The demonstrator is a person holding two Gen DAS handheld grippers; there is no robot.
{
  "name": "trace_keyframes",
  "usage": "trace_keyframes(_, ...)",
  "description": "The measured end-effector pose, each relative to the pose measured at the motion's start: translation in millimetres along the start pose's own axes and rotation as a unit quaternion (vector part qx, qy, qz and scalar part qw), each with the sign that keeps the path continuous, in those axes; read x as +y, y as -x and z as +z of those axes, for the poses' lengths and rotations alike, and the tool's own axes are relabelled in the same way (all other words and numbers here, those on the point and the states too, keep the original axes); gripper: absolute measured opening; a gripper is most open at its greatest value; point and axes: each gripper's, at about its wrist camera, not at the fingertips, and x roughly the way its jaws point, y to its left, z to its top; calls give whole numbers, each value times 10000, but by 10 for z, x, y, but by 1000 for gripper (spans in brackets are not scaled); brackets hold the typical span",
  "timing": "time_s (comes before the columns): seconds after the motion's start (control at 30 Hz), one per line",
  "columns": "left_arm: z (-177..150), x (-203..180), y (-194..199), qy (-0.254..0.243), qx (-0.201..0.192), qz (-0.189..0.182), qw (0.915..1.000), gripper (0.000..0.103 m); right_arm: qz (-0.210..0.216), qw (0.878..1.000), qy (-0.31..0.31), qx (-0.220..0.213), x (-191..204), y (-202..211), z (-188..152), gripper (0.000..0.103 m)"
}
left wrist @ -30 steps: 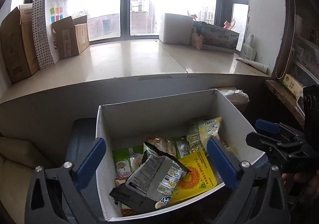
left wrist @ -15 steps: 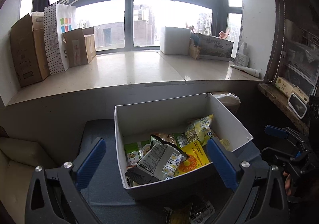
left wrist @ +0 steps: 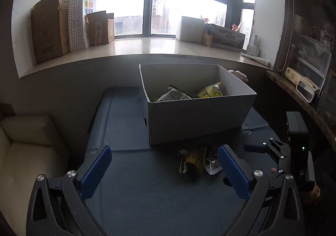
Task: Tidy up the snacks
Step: 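Grasp the clear meat-snack packet with the right tool while the left tool grasps the gold packet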
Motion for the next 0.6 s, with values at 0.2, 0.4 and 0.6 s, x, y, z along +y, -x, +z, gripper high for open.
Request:
trace_keyframes(0.2, -156, 131, -39, 220, 180, -96, 9996, 103, -468, 9985, 131, 244, 82, -261, 20, 103)
trace_keyframes(0.4, -168, 112, -79, 216, 198, -157, 9994, 103, -770, 9959, 296, 382, 77, -444, 101, 103)
trace_keyframes(0.6, -167, 83, -163, 110, 312, -65, 9994, 103, -615, 9959, 220, 627, -13, -633, 195, 89)
